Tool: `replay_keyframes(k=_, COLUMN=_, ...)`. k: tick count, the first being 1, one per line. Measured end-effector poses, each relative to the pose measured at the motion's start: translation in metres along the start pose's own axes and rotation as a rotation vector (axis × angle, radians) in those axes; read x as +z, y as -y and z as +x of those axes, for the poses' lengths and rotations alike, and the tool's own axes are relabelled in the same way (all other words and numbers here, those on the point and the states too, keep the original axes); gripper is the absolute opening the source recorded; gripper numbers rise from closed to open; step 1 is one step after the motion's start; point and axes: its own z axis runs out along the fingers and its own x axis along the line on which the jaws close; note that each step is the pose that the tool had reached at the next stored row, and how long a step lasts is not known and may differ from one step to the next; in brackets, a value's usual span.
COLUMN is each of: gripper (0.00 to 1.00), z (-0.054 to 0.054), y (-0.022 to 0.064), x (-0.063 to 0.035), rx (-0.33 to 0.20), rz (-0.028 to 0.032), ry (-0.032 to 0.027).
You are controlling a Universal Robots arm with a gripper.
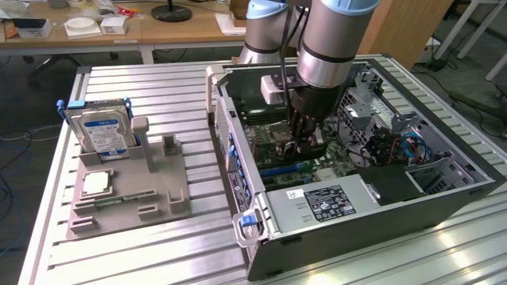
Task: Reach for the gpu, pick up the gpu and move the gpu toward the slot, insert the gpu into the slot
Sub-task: 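Insert the gpu into the slot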
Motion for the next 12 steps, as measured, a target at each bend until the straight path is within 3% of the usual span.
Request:
replay_keyframes(k=9, gripper=0.26, z=-0.003, y=-0.0033, x=0.0098, rx=0.000, rz=0.0006, ry=-0.0004)
replay_keyframes(k=12, gripper=0.26, z=-0.005, y=-0.0041, x=0.0131, rx=0.000, rz=0.0030, ry=-0.0033)
